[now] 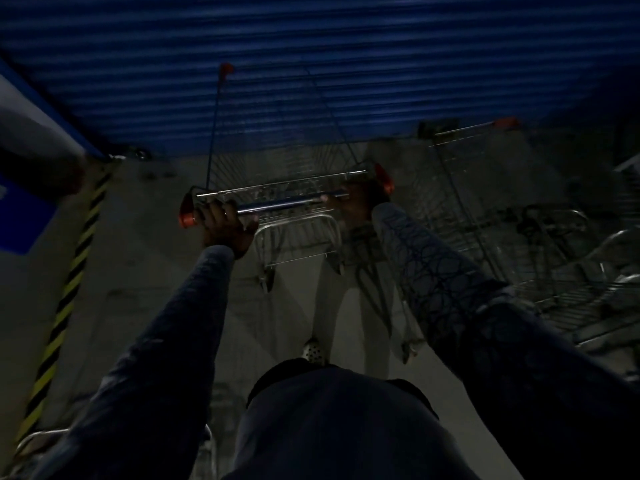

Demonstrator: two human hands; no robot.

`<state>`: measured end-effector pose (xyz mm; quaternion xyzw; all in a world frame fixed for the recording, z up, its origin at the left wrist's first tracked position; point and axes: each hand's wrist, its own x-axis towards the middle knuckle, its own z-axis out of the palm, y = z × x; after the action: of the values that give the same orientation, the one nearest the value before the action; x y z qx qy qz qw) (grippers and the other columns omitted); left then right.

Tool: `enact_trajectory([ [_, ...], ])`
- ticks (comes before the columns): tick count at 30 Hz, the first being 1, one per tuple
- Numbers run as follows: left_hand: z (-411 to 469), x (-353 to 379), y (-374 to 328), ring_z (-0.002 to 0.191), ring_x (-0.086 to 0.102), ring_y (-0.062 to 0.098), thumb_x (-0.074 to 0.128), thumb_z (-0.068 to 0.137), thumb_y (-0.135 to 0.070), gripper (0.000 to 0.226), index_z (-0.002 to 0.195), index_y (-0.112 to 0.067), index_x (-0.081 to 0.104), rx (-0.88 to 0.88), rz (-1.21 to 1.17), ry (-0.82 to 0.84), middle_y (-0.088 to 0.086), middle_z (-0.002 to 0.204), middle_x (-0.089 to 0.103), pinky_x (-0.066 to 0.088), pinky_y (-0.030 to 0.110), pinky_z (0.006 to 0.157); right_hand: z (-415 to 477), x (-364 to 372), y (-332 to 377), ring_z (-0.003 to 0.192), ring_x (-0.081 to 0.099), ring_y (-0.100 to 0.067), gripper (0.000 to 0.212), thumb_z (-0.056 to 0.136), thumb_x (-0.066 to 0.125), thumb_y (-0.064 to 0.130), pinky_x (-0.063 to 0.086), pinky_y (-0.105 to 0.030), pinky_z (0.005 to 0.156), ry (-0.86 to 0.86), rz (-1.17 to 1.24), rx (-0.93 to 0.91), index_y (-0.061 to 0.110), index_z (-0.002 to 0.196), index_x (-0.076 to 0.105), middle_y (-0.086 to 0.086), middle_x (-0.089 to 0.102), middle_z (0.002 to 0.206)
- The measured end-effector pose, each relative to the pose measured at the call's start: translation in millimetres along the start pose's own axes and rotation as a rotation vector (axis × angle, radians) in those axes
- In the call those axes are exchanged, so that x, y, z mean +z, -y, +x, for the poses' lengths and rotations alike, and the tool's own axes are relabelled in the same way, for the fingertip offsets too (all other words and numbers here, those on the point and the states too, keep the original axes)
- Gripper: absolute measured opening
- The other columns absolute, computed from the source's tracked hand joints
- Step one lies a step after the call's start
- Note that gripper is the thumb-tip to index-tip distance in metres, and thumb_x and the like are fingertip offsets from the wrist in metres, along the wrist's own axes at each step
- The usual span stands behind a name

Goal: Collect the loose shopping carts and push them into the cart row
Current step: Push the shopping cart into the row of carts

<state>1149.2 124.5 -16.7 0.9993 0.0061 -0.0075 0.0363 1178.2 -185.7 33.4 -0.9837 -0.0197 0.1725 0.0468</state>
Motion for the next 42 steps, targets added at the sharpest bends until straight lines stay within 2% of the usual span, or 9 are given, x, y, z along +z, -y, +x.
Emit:
enact_trajectory([
  [3,1,5,-5,0.138,0.026,0.056,0.051,0.093,-0.064,0.084,0.140,0.004,0.045,-0.056,0.007,0.075,0.040,0.145,0.035,0.008,0.060,0.118,2,4,-6,0.152,0.020,-0.020,0.098,0.081,0.021,0.091,-0.007,-0.050,0.123,0.024,0.049,-0.005,0.026,0.153,0.037,0.002,0.031,0.162],
  [7,-14,-1,-16,0.138,0.025,0.054,0.052,0.092,-0.066,0.086,0.143,0.002,0.042,-0.056,-0.035,0.097,0.036,0.146,0.034,0.006,0.058,0.118,-10,7,-13,0.151,0.023,-0.025,0.092,0.085,0.026,0.086,0.001,-0.045,0.125,0.022,0.078,-0.009,0.024,0.152,0.039,-0.001,0.032,0.161],
  [10,-36,0,-26,0.133,0.032,0.053,0.042,0.092,-0.071,0.088,0.139,0.003,0.047,-0.064,-0.020,0.105,0.035,0.140,0.041,0.012,0.058,0.117,-29,15,-23,0.148,0.029,-0.029,0.107,0.073,0.017,0.095,0.015,-0.048,0.123,0.038,0.095,0.000,0.025,0.149,0.044,-0.004,0.036,0.159],
  [13,-64,10,-35,0.124,0.041,0.056,0.034,0.087,-0.073,0.091,0.127,0.006,0.055,-0.085,-0.088,0.100,0.038,0.128,0.049,0.022,0.064,0.112,-58,31,-34,0.148,0.030,-0.029,0.114,0.069,0.009,0.098,0.011,-0.051,0.123,0.019,0.080,0.021,0.025,0.149,0.044,-0.006,0.038,0.158],
  [21,-161,6,-60,0.107,0.053,0.049,0.043,0.084,-0.066,0.076,0.106,0.005,0.060,-0.011,-0.125,-0.071,0.036,0.107,0.057,0.036,0.065,0.104,-163,70,-51,0.148,0.022,-0.032,0.074,0.093,0.035,0.074,0.011,-0.048,0.121,-0.057,0.228,-0.026,0.024,0.147,0.044,-0.007,0.035,0.158],
  [29,-252,3,-89,0.137,0.030,0.050,0.034,0.080,-0.080,0.095,0.132,-0.003,0.053,-0.070,-0.115,0.064,0.033,0.140,0.041,0.011,0.059,0.119,-249,98,-80,0.149,0.020,-0.033,0.078,0.094,0.034,0.074,0.010,-0.047,0.121,-0.047,0.231,-0.014,0.021,0.151,0.039,-0.009,0.031,0.160],
  [33,-289,4,-84,0.134,0.037,0.042,0.021,0.076,-0.082,0.094,0.126,-0.012,0.058,-0.082,-0.098,0.018,0.023,0.136,0.050,0.017,0.053,0.117,-290,115,-83,0.150,0.017,-0.031,0.081,0.093,0.028,0.077,0.007,-0.050,0.122,-0.038,0.187,-0.021,0.022,0.153,0.035,-0.007,0.028,0.162],
  [37,-331,5,-81,0.125,0.047,0.042,0.027,0.081,-0.075,0.083,0.116,-0.010,0.063,-0.062,-0.100,0.003,0.023,0.126,0.058,0.023,0.054,0.114,-331,131,-80,0.150,0.019,-0.033,0.082,0.093,0.029,0.077,0.006,-0.051,0.122,-0.052,0.202,-0.014,0.022,0.154,0.033,-0.008,0.028,0.162],
  [42,-389,-2,-83,0.136,0.038,0.042,0.022,0.079,-0.077,0.089,0.125,-0.011,0.060,-0.053,-0.126,0.037,0.025,0.137,0.051,0.013,0.050,0.117,-382,153,-74,0.149,0.021,-0.033,0.074,0.095,0.032,0.073,-0.001,-0.051,0.122,-0.105,0.176,-0.013,0.026,0.151,0.040,-0.008,0.032,0.160],
])
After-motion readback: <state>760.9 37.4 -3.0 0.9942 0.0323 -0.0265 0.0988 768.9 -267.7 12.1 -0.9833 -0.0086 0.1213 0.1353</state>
